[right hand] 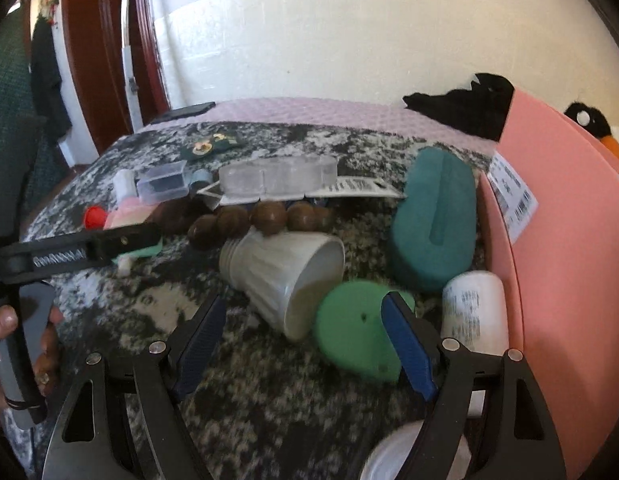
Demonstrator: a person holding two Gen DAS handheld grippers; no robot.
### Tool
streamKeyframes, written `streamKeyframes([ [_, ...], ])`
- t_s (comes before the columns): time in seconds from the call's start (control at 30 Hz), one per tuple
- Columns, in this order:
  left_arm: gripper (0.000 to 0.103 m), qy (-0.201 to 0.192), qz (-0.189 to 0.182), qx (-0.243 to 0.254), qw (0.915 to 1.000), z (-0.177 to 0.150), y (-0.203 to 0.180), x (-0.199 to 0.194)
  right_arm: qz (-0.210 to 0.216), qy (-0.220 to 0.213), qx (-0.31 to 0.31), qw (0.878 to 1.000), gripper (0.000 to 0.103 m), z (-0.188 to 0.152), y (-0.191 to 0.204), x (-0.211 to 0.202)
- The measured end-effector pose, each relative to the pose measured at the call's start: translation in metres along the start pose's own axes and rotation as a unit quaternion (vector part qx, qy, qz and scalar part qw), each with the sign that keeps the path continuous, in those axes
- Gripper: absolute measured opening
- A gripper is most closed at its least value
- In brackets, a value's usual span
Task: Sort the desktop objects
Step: 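Grasp the pink-green pouch with the left tool while the right tool grasps the white cup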
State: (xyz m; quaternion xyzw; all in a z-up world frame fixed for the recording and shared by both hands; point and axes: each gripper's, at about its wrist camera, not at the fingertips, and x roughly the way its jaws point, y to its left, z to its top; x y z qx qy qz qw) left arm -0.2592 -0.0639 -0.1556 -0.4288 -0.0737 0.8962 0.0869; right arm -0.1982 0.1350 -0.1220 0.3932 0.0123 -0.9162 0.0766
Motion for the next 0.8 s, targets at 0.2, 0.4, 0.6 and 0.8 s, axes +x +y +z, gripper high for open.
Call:
streamKeyframes([
  [0.2, 0.017, 0.003, -0.055, -0.016, 0.9984, 0.003, 0.012, -0.011, 0.026, -0.004, -0.007, 1.0, 0.061, 0.011, 0.006, 0.014],
  [0.4, 0.012, -0.013, -0.066, 0.009, 0.9977, -0.012, -0.003, -0.039, 0.066, -0.005, -0.032, 0.997, 0.003, 0.006, 0.027, 0.005],
  [0.6, 0.012, -0.028, -0.072, 0.019, 0.9968, -0.031, -0.008, -0.086, 0.1, -0.026, -0.026, 0.994, 0.003, -0.005, 0.034, -0.043],
  [0.8, 0.012, -0.049, -0.074, 0.022, 0.9958, -0.052, -0.01, -0.139, 0.127, -0.055, -0.026, 0.99, 0.003, -0.016, 0.045, -0.106],
])
